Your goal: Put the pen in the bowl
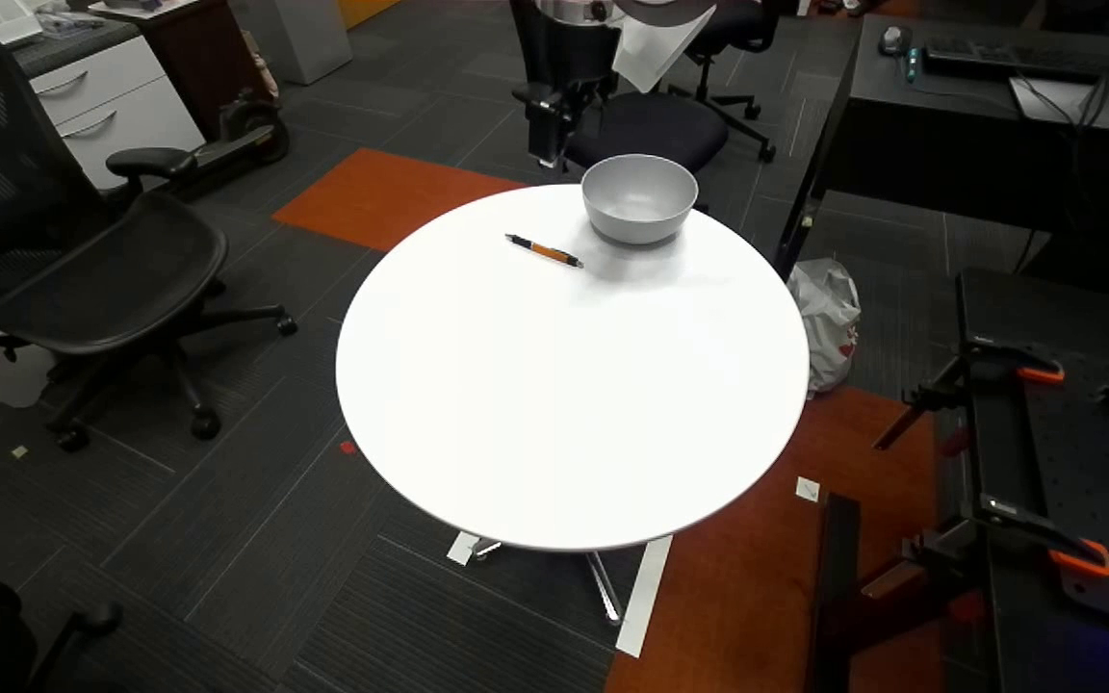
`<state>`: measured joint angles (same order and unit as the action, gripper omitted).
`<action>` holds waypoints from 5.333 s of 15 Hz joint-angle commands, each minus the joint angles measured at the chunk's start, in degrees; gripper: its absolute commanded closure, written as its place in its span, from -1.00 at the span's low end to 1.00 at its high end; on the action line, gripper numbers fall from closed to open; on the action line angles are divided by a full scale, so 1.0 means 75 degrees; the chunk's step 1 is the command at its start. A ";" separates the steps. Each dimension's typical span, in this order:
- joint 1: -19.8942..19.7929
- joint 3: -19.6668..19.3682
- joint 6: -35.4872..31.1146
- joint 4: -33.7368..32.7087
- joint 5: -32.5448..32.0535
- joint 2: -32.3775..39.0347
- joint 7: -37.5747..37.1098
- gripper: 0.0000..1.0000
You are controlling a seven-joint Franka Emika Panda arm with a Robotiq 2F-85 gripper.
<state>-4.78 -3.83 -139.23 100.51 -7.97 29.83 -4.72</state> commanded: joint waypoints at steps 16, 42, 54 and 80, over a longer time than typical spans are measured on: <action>-0.0373 0.0178 0.0658 -0.3083 0.0763 0.2763 0.1185 -1.00; -0.0624 0.0370 0.2210 -0.6265 0.0884 0.5170 0.1559 -0.31; -0.0585 0.0442 0.2220 -0.6079 0.0989 0.4829 0.1423 0.93; -0.0655 -0.0681 0.0475 -0.0446 0.1571 0.0447 -0.1103 0.93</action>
<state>-9.32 -8.09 -132.11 94.45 1.85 34.23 -9.80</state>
